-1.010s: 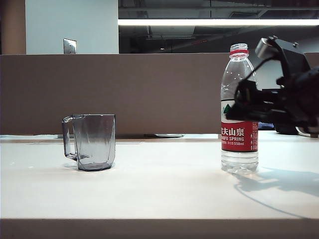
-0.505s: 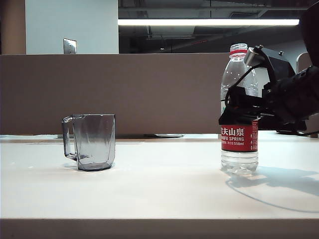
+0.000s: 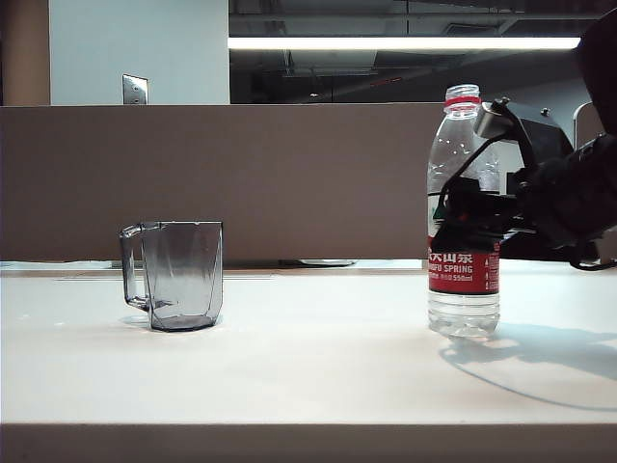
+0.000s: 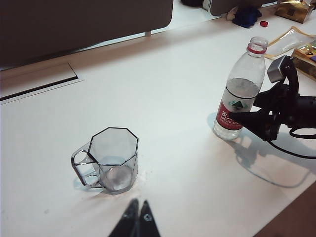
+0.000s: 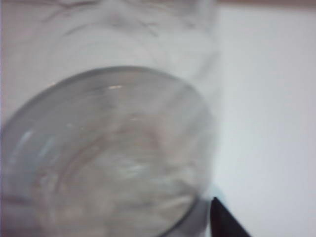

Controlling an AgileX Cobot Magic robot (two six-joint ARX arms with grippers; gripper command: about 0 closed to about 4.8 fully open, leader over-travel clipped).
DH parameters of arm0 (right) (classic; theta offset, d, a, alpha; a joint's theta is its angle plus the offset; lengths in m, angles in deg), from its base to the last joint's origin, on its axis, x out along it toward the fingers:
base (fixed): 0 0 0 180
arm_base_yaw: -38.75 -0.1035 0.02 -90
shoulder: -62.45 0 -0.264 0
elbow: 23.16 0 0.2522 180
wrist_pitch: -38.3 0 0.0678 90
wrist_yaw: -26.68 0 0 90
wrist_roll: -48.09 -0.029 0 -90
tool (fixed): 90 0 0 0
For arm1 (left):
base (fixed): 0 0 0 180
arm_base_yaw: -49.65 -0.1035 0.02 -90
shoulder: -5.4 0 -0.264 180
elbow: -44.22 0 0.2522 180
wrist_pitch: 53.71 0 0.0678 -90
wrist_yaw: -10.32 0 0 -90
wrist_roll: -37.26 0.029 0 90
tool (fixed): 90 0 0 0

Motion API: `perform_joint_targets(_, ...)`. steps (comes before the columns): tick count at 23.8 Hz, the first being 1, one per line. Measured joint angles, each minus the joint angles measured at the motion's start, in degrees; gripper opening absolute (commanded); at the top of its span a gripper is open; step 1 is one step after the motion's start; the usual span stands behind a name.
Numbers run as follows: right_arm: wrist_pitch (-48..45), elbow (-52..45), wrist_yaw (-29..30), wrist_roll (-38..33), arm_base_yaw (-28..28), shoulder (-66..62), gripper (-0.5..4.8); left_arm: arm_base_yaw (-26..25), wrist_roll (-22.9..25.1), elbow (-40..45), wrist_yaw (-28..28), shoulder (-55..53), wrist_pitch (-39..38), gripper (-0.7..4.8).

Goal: Pick up the mineral water bottle on the table and pour water into the mug until it's half full.

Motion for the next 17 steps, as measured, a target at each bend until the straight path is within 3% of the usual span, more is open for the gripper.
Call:
perform_joint_targets(7, 0.0, 0.0, -0.2, 0.2, 0.0, 0.0, 3.55, 0.0, 0.0, 0.0, 0.0, 0.0, 0.0, -0.05)
perform_joint_targets(8, -0.1, 0.0, -0.2, 0.2, 0.0, 0.0, 3.38, 0.0, 0.0, 0.0, 0.0, 0.0, 0.0, -0.05)
perform_joint_targets(9, -0.1, 0.0, -0.2, 0.2, 0.0, 0.0, 2.70, 0.0, 0.0, 0.0, 0.0, 0.0, 0.0, -0.05)
perform_joint_targets(10, -0.2, 0.0, -0.2, 0.2, 0.0, 0.0, 2.63, 0.0, 0.0, 0.0, 0.0, 0.0, 0.0, -0.05)
perform_joint_targets(17, -0.3, 0.0, -0.2, 0.2, 0.0, 0.0, 2.63, 0.0, 0.0, 0.0, 0.0, 0.0, 0.0, -0.05)
